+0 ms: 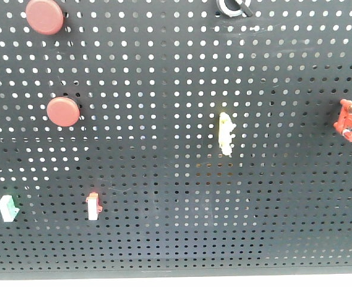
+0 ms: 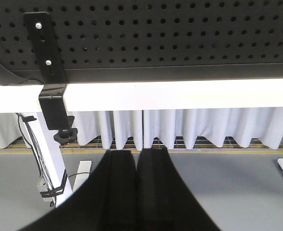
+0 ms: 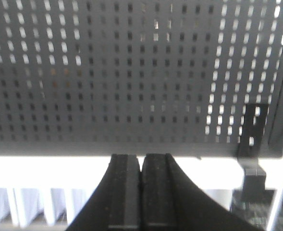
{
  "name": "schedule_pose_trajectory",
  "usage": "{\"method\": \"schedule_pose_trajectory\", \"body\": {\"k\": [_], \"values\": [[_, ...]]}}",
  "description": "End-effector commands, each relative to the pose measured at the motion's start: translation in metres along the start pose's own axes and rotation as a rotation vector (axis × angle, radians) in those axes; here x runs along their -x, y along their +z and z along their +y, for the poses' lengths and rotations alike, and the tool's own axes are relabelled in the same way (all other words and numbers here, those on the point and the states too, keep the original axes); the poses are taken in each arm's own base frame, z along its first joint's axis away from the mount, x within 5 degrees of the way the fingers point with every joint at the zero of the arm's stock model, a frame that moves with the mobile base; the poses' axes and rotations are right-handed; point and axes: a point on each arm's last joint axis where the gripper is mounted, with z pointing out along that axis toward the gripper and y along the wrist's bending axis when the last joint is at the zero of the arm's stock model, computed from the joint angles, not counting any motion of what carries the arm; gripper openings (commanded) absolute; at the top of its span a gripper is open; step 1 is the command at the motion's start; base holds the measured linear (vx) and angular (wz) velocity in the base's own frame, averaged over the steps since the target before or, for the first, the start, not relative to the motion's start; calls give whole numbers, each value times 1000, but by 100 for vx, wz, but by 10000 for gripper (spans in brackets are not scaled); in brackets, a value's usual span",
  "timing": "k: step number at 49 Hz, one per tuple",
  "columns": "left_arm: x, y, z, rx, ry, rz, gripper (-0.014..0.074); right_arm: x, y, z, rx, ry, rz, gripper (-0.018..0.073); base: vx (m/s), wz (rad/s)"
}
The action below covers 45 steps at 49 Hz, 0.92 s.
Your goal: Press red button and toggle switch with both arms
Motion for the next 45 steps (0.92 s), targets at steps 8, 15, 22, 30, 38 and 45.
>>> {"method": "schedule_pose_trajectory", "body": {"k": [8,15,22,30,38,45], "values": [[2,2,0,5,-15,-61,2,1,-1,0,3,7,-52,-3,0,0],[2,2,0,5,-15,-61,2,1,-1,0,3,7,-52,-3,0,0],[2,2,0,5,-15,-61,2,1,-1,0,3,7,-52,-3,0,0],[2,2,0,5,-15,-61,2,1,-1,0,3,7,-52,-3,0,0],[2,2,0,5,-15,-61,2,1,-1,0,3,7,-52,-3,0,0],[2,2,0,5,-15,-61,2,1,-1,0,3,7,-53,-3,0,0]]}}
